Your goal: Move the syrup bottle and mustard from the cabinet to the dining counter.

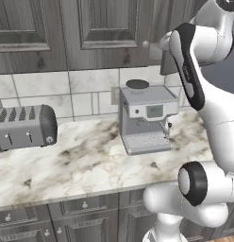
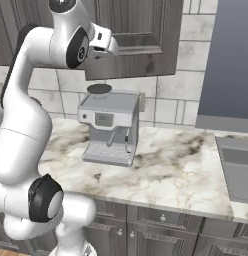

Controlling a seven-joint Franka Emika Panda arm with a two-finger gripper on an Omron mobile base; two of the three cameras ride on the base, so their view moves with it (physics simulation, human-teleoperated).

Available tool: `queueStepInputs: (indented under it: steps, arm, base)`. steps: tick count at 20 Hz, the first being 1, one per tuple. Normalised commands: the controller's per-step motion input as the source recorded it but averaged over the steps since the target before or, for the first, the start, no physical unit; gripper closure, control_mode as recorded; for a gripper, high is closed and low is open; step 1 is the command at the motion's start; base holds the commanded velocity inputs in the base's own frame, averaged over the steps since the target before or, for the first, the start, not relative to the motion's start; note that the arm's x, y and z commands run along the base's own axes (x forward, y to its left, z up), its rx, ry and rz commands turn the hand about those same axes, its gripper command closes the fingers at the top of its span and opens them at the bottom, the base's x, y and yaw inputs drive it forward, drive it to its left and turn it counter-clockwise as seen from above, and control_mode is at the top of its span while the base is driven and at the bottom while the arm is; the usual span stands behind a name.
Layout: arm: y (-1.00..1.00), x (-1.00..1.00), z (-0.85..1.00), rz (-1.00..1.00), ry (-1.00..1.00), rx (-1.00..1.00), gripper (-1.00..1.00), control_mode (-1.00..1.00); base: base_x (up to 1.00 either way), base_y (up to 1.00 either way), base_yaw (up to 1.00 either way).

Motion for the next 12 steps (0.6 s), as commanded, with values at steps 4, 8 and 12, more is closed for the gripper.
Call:
queueStepInputs:
  steps: [4,8,12]
  arm:
    - [-0.91,-0.86,0.0,-0.05,0.0,0.0,1.0,-1.0]
    - [-1.0,-0.83,0.0,-0.05,0.0,0.0,1.0,-1.0]
    - [-1.0,-0.78,-0.03,-0.05,0.0,0.0,1.0,-1.0]
  base:
    - [0.0,0.0,0.0]
    - [0.0,0.0,0.0]
    - [0.0,0.0,0.0]
